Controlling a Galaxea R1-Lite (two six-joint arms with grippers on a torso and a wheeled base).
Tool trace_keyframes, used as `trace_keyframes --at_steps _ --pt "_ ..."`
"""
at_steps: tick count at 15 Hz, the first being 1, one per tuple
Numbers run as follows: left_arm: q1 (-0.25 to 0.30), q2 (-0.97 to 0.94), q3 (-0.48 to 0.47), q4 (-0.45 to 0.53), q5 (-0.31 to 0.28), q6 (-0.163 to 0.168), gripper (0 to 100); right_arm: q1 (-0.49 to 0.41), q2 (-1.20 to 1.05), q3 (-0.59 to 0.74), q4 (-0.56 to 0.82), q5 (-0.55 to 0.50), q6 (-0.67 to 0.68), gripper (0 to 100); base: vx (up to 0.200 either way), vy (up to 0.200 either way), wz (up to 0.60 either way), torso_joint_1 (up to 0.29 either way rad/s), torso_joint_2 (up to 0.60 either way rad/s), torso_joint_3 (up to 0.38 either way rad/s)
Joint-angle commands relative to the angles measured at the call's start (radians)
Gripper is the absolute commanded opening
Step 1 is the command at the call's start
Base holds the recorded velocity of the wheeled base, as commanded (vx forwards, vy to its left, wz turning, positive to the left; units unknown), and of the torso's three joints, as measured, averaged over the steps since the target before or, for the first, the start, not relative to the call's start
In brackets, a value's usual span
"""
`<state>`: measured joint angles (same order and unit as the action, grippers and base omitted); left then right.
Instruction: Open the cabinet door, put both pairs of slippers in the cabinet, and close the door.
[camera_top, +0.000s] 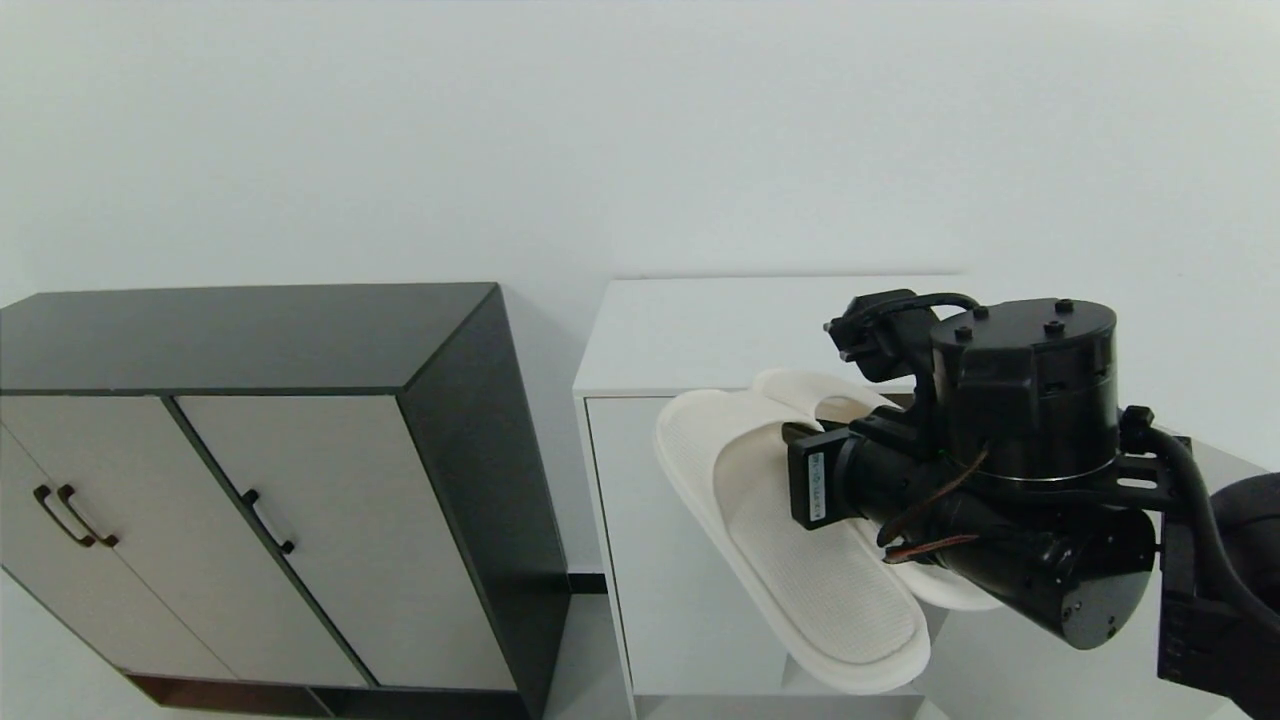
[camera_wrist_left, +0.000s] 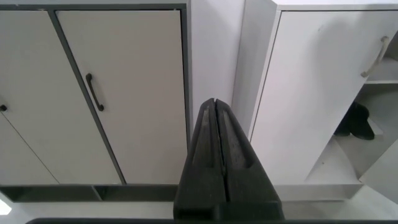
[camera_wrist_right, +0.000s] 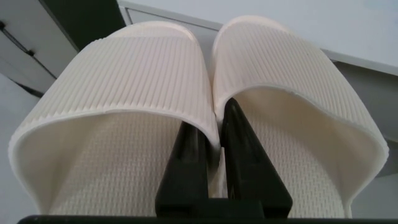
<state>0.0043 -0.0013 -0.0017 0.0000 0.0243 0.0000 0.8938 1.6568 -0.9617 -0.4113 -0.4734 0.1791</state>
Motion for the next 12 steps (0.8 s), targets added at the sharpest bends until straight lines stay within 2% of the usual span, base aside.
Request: trace_keyframes --at_steps 1,6,12 --pt "-0.001 0.001 0.000 0.000 0.000 0.000 0 0.000 0.009 0.001 -0.001 -0.001 0.000 0 0.000 -0.200 0.00 -0.002 0.00 -0.002" --pt "0.000 0.001 0.000 0.000 0.000 0.000 0 0.000 0.009 0.008 -0.015 -0.002 0.000 0 0.000 -0.200 0.00 0.003 0.00 0.006" --pt "-0.001 0.001 0.000 0.000 0.000 0.000 0 -0.013 0.028 0.075 -0.190 0.001 -0.053 0 0.000 -0.200 0.00 0.002 0.00 0.004"
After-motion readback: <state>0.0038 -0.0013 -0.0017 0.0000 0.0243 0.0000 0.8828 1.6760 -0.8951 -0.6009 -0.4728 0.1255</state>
